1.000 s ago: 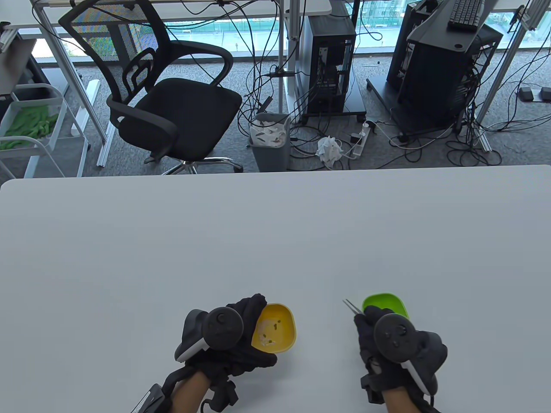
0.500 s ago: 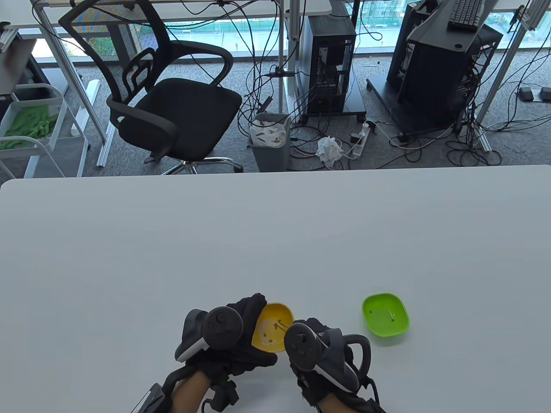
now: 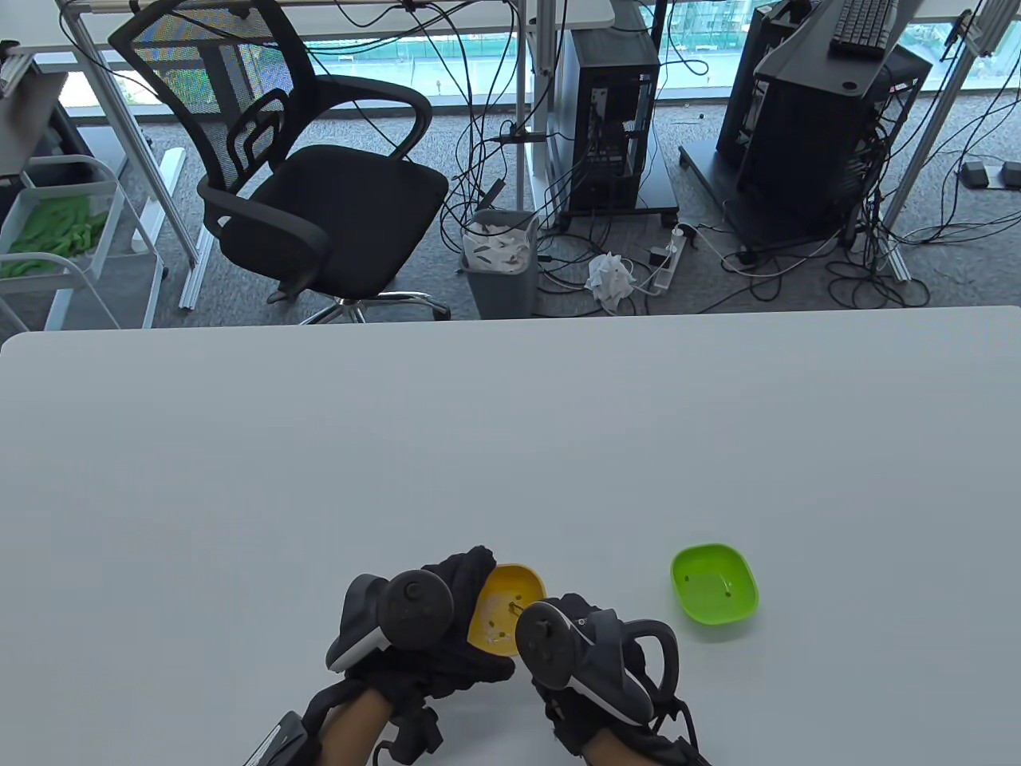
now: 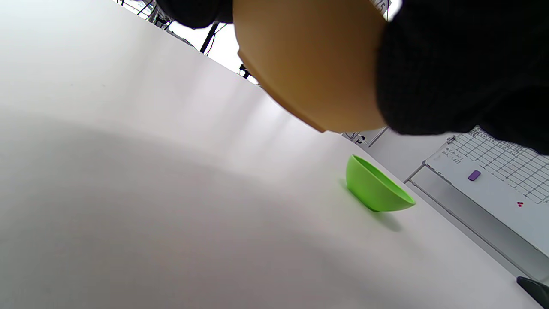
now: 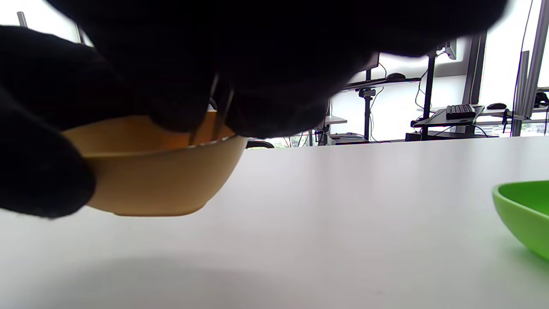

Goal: Pick mung beans with tweezers into small dish

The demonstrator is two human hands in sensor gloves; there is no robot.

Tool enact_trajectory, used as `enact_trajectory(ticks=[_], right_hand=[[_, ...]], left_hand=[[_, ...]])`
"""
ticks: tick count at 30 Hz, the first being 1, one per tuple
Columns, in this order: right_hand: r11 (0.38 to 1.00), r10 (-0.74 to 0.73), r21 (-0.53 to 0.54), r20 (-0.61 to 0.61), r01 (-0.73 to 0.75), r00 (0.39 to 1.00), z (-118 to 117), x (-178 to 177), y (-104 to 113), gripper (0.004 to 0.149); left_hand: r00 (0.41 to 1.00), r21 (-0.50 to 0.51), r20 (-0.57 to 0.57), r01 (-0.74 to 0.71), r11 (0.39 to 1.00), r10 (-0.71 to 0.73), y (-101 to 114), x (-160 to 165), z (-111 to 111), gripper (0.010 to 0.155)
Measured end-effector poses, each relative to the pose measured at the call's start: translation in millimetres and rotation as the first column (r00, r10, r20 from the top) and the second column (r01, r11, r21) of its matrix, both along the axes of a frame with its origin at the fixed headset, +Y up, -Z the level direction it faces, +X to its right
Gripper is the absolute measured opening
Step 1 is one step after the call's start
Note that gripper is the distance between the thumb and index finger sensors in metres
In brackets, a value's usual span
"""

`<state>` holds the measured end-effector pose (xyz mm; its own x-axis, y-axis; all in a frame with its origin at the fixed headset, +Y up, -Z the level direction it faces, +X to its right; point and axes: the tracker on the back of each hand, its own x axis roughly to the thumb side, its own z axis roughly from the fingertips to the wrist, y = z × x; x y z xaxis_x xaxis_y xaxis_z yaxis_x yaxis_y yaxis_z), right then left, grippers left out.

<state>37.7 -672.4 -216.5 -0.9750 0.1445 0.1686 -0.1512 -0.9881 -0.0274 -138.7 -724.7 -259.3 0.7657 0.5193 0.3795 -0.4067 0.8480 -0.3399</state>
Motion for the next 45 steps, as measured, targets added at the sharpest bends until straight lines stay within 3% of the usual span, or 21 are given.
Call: enact_trajectory(ticks=[11, 17, 21, 26, 29, 33, 45], right_hand=[[1.0, -0.017, 0.002, 0.0, 0.017, 1.0, 0, 3, -1, 0.034], [0.993, -0.096, 0.067, 0.024, 0.094, 0.995, 3, 19, 10, 0.034], [0.98, -0.167, 0.128, 0.101, 0.153, 0.981, 4, 52, 24, 0.035], [0.969, -0.216, 0.182, 0.276, 0.169, 0.937, 1, 119, 32, 0.034], [0.97, -0.228, 0.163, 0.376, 0.178, 0.898, -4, 158, 22, 0.034], [0.973, -0.229, 0.106, 0.472, 0.203, 0.851, -9, 191, -5, 0.034], [0.976, -0.209, 0.053, 0.473, 0.209, 0.856, -13, 191, -20, 0.034]], left_hand=[[1.0, -0.005, 0.0, 0.005, 1.0, -0.005, -1, 1, 0, 0.123], [1.0, -0.008, -0.002, 0.001, 1.0, -0.001, -1, 0, 0, 0.123], [1.0, -0.013, -0.007, -0.004, 1.0, 0.004, -1, -1, 0, 0.122], [1.0, -0.01, -0.006, -0.006, 1.0, 0.006, 0, -1, 0, 0.123], [1.0, -0.015, 0.0, 0.005, 1.0, -0.005, -1, 0, -1, 0.122], [1.0, -0.018, 0.003, 0.013, 1.0, -0.013, -3, 1, -1, 0.123], [1.0, -0.013, 0.001, 0.016, 1.0, -0.016, -3, 0, 1, 0.123]])
